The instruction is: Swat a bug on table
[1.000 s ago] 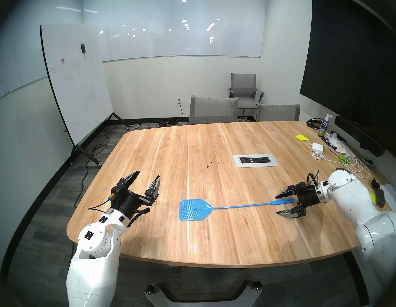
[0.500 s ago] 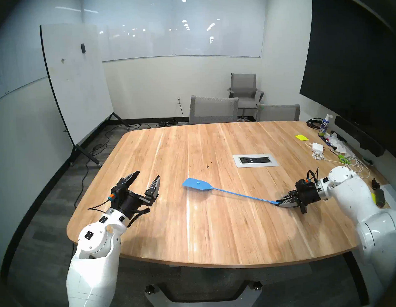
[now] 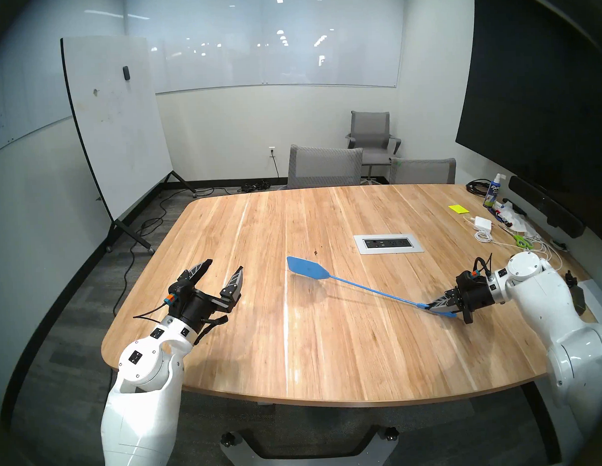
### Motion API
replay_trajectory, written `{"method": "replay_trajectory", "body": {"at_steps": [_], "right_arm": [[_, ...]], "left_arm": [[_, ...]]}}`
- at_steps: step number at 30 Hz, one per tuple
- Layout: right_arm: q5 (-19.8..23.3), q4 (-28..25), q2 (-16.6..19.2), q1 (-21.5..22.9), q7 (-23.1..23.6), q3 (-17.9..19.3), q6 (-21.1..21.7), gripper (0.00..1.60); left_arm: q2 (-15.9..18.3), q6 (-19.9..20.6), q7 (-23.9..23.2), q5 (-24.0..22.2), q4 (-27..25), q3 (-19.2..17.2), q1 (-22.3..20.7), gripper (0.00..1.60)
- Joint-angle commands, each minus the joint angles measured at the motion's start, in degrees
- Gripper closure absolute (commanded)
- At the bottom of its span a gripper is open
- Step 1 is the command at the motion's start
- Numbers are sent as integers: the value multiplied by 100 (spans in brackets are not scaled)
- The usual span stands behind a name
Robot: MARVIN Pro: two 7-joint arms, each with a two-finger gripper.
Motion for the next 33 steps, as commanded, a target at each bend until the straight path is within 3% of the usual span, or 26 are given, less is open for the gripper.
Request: {"method": "replay_trajectory", "body": {"at_steps": [1,22,33], "right_arm": [[102,-48,167,-14,-66,174,57,160],[166,132,366,-92,-14,488,153,160],[352,-186,614,-549,137,836,332,160]], "left_arm": [[13,1,-3,7,-110,-2,-15,0],[11,2,-4,9,-111,-3,-15,0],[11,-1,-6,8,-107,-4,-17,0]]}}
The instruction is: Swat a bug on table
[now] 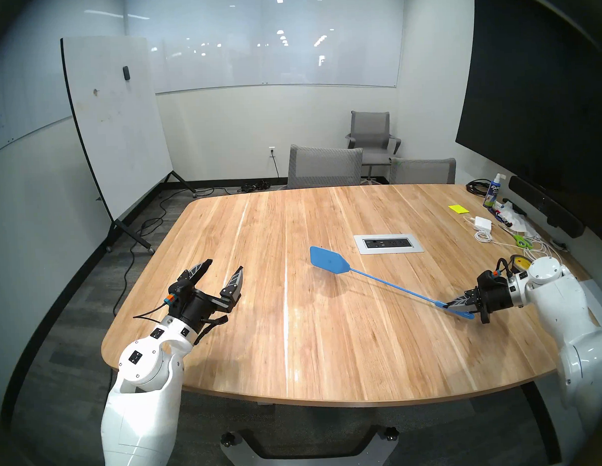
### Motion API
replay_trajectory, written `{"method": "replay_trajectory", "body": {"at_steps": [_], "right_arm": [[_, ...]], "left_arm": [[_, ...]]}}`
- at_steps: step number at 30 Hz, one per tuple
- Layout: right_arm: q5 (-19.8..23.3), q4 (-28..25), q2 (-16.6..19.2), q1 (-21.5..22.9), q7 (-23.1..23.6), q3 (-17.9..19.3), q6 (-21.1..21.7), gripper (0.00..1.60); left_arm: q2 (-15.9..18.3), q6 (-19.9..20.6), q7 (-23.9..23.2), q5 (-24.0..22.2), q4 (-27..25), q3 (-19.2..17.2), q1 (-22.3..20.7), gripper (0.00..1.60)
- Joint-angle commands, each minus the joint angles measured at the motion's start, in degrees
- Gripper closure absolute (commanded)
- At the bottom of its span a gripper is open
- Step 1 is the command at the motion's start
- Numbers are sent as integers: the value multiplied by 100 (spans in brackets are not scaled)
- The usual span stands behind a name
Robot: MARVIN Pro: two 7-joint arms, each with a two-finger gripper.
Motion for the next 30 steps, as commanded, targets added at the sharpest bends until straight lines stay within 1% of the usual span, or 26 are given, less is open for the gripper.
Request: {"method": "replay_trajectory", "body": {"at_steps": [1,3,4,9,11,12,15,17,18,19,24,25,26,27,30], "right_arm": [[207,-302,297,-307,64,277,142,160],[222,-343,318,-353,70,309,158,160],[274,-482,364,-506,71,412,206,160],[414,-941,481,-987,77,703,367,160],[437,-1000,498,-1055,81,746,389,160],[482,-1191,541,-1252,74,868,460,160],[542,-1451,601,-1539,85,1053,553,160],[541,-1459,634,-1592,85,1124,590,160],[582,-1618,662,-1773,85,1232,644,160],[586,-1564,675,-1778,85,1271,674,160],[685,-1801,758,-2267,79,1671,766,160],[622,-1602,739,-2122,85,1673,764,160],[684,-1788,765,-2356,73,1799,797,160],[684,-1788,765,-2356,73,1799,797,160],[727,-1983,760,-2685,18,2123,882,160]], "left_arm": [[12,-1,-4,6,-106,-2,-17,0],[12,-1,-4,6,-106,-2,-17,0],[12,-2,-4,6,-106,-3,-18,0],[12,-3,-5,6,-104,-3,-18,0],[12,-3,-6,6,-104,-3,-19,0],[11,-4,-6,6,-103,-3,-19,0],[11,-5,-7,6,-102,-3,-20,0],[11,-6,-7,5,-100,-3,-21,0],[11,-6,-8,5,-99,-3,-21,0],[11,-7,-8,5,-98,-3,-21,0],[10,-8,-9,5,-97,-3,-22,0],[10,-8,-9,5,-97,-3,-22,0],[10,-7,-9,5,-98,-3,-22,0],[10,-7,-9,5,-98,-3,-22,0],[10,-6,-8,6,-101,-4,-20,0]]}}
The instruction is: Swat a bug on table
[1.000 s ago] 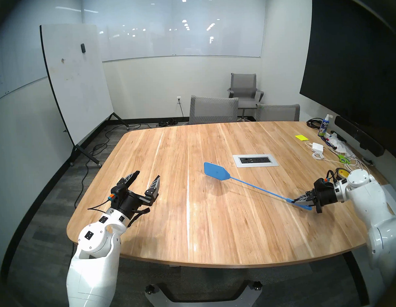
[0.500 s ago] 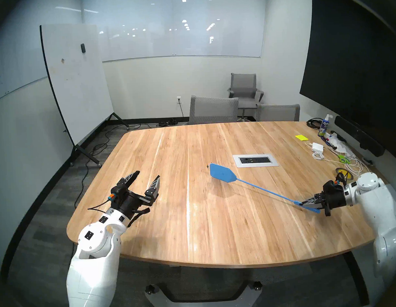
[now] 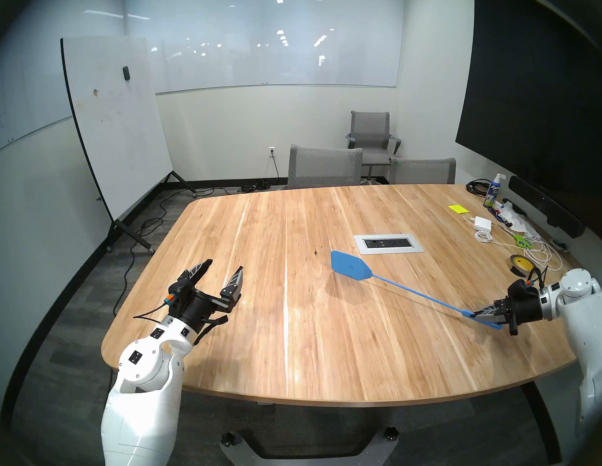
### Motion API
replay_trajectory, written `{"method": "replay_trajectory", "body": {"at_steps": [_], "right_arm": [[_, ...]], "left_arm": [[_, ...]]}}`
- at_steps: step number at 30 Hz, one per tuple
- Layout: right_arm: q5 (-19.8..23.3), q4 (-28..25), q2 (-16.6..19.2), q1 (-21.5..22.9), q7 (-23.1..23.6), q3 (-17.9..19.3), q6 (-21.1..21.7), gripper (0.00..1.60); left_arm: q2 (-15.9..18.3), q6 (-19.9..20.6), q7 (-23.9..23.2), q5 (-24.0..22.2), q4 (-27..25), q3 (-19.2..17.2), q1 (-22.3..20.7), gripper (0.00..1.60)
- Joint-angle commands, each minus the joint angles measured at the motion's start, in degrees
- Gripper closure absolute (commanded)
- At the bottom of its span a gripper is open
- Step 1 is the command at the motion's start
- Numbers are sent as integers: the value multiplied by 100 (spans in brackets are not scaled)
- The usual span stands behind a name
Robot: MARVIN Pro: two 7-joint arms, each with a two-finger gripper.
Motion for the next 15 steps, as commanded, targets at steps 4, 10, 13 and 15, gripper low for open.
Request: {"method": "replay_trajectory", "body": {"at_steps": [4,10,13,15], "right_arm": [[145,-496,154,-898,-29,835,176,160],[89,-770,52,-1320,-6,1381,310,160],[29,-1029,-61,-1663,-6,1769,380,160],[-33,-1157,-148,-1788,-6,1969,404,160]], "left_arm": [[13,-4,-5,6,-104,-3,-19,0],[13,-4,-5,6,-104,-3,-19,0],[13,-4,-5,7,-104,-3,-19,0],[12,-4,-6,6,-104,-3,-19,0]]}}
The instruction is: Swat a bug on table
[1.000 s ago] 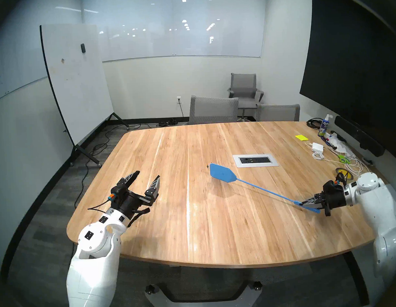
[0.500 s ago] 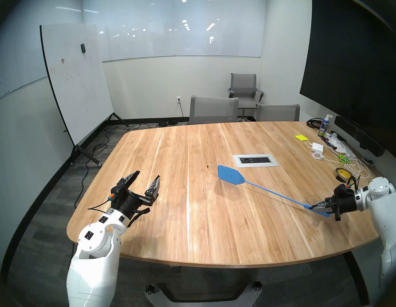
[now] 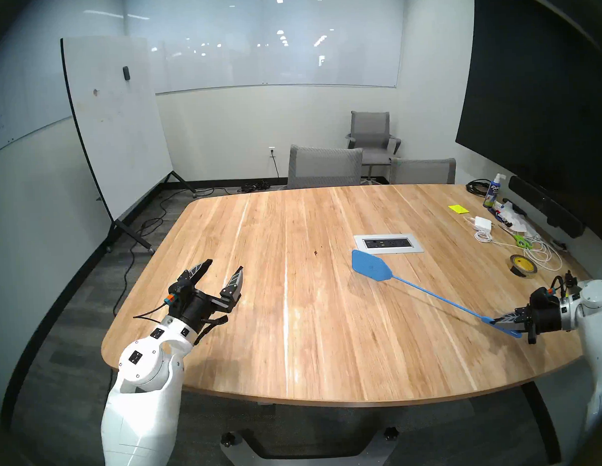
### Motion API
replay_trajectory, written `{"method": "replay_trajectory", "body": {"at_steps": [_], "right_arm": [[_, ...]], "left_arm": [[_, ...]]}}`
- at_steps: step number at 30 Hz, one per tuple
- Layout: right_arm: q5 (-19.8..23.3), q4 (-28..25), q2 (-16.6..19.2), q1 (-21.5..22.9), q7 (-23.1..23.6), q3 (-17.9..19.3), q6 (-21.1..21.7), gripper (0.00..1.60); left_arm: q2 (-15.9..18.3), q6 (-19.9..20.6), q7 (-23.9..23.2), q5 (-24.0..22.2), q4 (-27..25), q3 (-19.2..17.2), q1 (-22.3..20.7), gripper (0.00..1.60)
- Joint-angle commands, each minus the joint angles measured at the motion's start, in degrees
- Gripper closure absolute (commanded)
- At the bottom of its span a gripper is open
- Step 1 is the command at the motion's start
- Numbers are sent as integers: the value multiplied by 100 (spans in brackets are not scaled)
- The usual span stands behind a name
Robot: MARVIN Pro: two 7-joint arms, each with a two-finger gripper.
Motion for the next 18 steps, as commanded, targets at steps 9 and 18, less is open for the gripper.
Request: {"method": "replay_trajectory", "body": {"at_steps": [9,18], "right_arm": [[-137,-1215,-565,-1297,0,1445,417,160],[-71,-1992,-969,-1967,0,2220,781,160]], "left_arm": [[12,-8,-7,5,-99,-3,-22,0],[12,-8,-8,6,-99,-4,-22,0]]}}
